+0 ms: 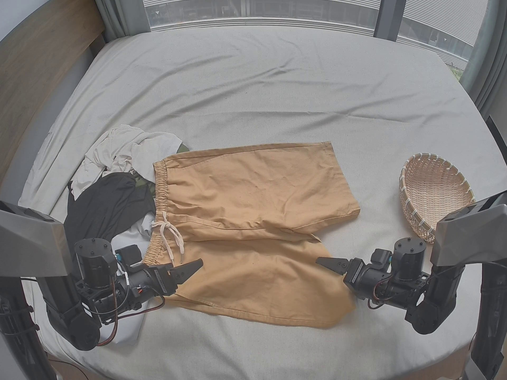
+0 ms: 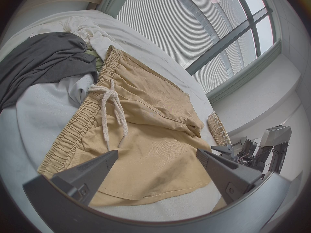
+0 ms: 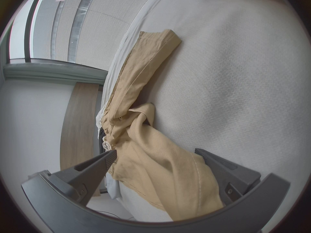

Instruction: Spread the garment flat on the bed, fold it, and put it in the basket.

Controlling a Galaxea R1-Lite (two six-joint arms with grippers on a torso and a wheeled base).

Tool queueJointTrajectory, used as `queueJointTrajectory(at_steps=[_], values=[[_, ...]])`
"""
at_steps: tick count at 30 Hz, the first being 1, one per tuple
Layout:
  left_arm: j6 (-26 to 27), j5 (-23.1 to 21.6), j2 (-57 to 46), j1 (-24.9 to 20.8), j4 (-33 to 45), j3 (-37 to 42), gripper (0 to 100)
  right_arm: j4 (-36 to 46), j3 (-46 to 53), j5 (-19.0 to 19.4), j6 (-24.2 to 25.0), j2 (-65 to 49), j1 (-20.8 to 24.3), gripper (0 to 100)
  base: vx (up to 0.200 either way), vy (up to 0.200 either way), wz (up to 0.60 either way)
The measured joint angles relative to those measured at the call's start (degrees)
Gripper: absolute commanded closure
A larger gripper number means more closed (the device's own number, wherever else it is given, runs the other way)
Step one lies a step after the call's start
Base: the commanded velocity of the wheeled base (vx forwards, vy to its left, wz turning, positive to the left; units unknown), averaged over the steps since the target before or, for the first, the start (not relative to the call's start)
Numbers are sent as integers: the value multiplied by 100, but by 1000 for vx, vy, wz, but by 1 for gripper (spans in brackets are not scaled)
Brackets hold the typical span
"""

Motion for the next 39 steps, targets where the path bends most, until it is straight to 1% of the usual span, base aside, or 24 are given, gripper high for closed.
queueJointTrajectory(at_steps=[3, 8, 14, 19, 23, 27, 30, 34, 39], values=[[0, 4, 5, 5, -1, 0, 0, -6, -162, 182, 233, -7, 22, 0, 0, 0, 0], [0, 6, 11, 5, -1, -2, 0, -12, -306, 279, 364, -166, 41, 0, 0, 0, 0], [0, 6, 13, 0, -1, 0, 0, -17, -473, 435, 679, -524, -20, 0, 0, 0, 0], [0, 4, 13, 0, -1, 6, 0, -1, -553, 569, 785, -848, -201, 0, 0, 0, 0], [0, 4, 13, -1, 0, 15, 0, -6, -532, 617, 827, -956, -254, 0, 0, 0, 0], [0, 4, 13, -4, 0, 28, 0, -6, -521, 597, 706, -956, -295, 0, 0, 0, 0], [0, 4, 13, -4, -1, 33, 0, 10, -468, 589, 416, -918, -416, 0, 0, 0, 0], [0, 4, 21, -1, -1, 37, 0, 5, -319, 575, 180, -778, -581, 0, 0, 0, 0], [-2, 4, 46, -10, -1, 37, 0, -12, -154, 535, 68, -455, -752, 0, 0, 0, 0]])
